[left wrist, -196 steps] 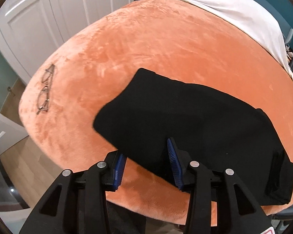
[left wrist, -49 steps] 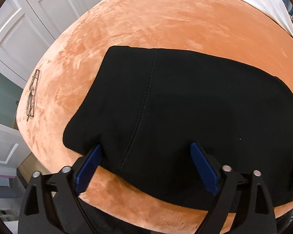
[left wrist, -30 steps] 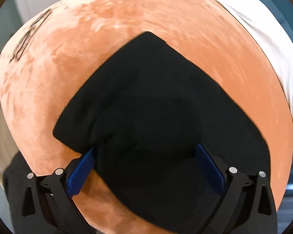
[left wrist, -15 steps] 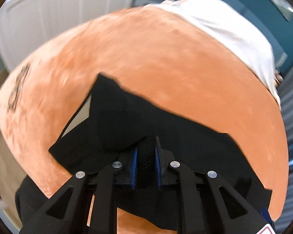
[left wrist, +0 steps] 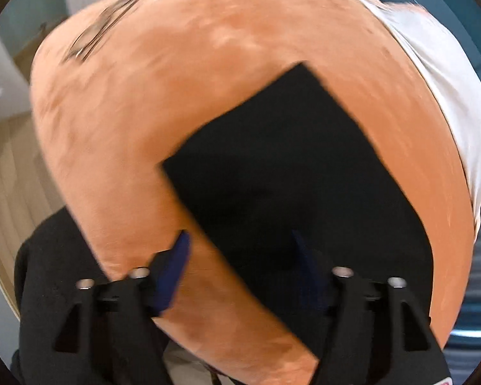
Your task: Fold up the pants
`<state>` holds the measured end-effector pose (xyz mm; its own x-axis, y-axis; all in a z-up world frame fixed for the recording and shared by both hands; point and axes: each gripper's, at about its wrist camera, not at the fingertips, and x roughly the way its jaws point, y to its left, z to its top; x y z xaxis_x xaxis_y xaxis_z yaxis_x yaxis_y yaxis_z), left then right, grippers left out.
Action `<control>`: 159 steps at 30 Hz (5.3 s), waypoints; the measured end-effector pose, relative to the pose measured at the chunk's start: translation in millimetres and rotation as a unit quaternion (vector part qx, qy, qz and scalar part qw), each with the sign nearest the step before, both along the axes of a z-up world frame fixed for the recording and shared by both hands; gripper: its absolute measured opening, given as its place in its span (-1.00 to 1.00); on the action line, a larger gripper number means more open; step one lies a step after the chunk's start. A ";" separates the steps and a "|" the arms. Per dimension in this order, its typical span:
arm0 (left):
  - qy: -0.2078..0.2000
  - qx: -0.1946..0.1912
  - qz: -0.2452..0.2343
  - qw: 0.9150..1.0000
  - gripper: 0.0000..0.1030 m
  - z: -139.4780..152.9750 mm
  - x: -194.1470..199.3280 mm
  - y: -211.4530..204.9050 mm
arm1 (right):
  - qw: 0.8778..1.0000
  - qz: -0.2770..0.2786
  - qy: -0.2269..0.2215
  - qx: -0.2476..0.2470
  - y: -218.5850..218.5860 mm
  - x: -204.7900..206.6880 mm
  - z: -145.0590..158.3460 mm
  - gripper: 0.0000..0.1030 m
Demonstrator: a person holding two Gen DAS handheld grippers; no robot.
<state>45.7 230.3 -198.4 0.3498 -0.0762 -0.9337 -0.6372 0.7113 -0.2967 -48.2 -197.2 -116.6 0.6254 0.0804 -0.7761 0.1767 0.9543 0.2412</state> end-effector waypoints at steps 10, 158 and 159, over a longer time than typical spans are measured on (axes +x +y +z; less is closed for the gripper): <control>-0.045 -0.014 -0.013 0.999 0.14 -6.4 18.0 9.8 | 0.999 0.044 0.008 -0.021 46.3 16.6 4.4 0.35; -0.103 -0.101 -0.378 0.914 -0.72 67.2 47.1 -222.0 | 0.985 -0.056 0.018 0.162 -101.7 3.6 7.7 -0.39; -0.128 -0.064 -0.375 0.916 -0.72 87.8 40.0 -201.5 | 0.985 -0.039 0.008 0.165 -90.7 6.6 17.9 -0.39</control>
<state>85.7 28.8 -110.6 0.3603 -0.4874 -0.7953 0.1192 0.8697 -0.4790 -41.6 -287.9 -98.7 0.6270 0.2815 -0.7264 0.2539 0.8076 0.5322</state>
